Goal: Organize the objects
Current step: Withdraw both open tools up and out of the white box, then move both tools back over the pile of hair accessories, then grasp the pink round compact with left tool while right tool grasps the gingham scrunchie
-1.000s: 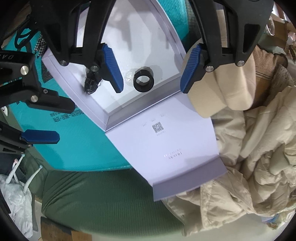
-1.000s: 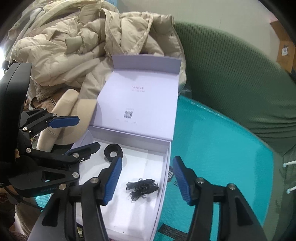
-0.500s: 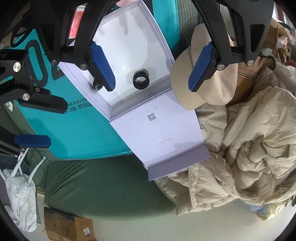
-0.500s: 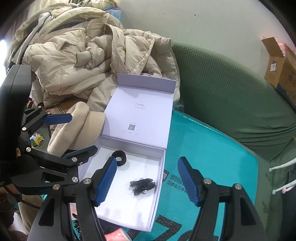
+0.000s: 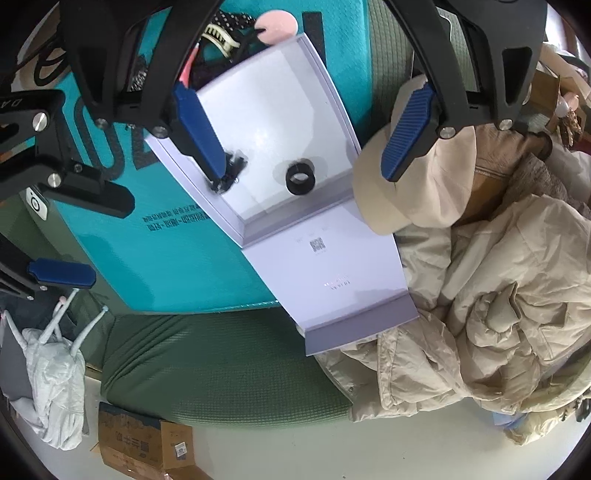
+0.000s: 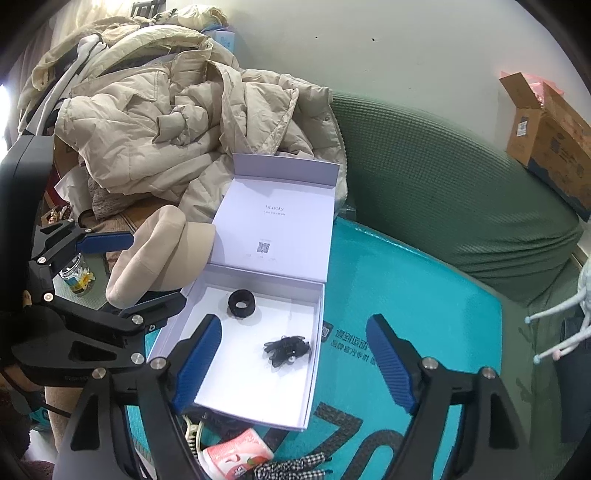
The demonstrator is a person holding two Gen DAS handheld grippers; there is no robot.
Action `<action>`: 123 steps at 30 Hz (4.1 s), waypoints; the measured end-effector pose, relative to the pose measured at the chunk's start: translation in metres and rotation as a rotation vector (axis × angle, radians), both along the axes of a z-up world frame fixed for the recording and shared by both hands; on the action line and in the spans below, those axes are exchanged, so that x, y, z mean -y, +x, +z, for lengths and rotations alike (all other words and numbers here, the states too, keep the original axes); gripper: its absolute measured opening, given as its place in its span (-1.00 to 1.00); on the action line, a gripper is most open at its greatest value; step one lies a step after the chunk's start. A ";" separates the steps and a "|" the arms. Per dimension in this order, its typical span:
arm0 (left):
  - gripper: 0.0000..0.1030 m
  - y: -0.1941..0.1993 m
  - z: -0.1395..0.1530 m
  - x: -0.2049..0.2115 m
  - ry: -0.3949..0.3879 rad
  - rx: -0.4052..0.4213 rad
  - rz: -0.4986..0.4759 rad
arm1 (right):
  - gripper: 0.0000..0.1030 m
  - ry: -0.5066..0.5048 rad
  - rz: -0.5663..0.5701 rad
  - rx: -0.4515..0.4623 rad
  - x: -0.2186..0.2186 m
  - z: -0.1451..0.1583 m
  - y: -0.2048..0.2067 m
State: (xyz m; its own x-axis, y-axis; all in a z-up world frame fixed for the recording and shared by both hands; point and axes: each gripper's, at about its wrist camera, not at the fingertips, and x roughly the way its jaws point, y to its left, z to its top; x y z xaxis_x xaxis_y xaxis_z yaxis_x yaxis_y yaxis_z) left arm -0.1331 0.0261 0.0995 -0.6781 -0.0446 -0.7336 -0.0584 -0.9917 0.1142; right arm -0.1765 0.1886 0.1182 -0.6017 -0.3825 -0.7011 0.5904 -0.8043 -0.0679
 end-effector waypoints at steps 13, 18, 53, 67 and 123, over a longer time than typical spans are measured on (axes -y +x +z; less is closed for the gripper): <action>0.67 0.027 -0.014 -0.005 -0.014 0.073 0.017 | 0.65 0.002 -0.034 0.050 -0.015 -0.018 0.026; 0.67 0.037 -0.022 -0.007 -0.015 0.090 0.015 | 0.65 0.013 -0.042 0.073 -0.018 -0.030 0.034; 0.66 0.108 -0.089 -0.013 0.023 0.243 -0.022 | 0.65 0.079 -0.022 0.153 -0.021 -0.087 0.103; 0.66 0.128 -0.123 -0.007 0.035 0.285 -0.016 | 0.65 0.056 -0.026 0.232 -0.029 -0.118 0.114; 0.66 0.093 -0.194 0.016 0.098 0.216 0.080 | 0.65 -0.018 -0.260 0.311 -0.071 -0.198 0.050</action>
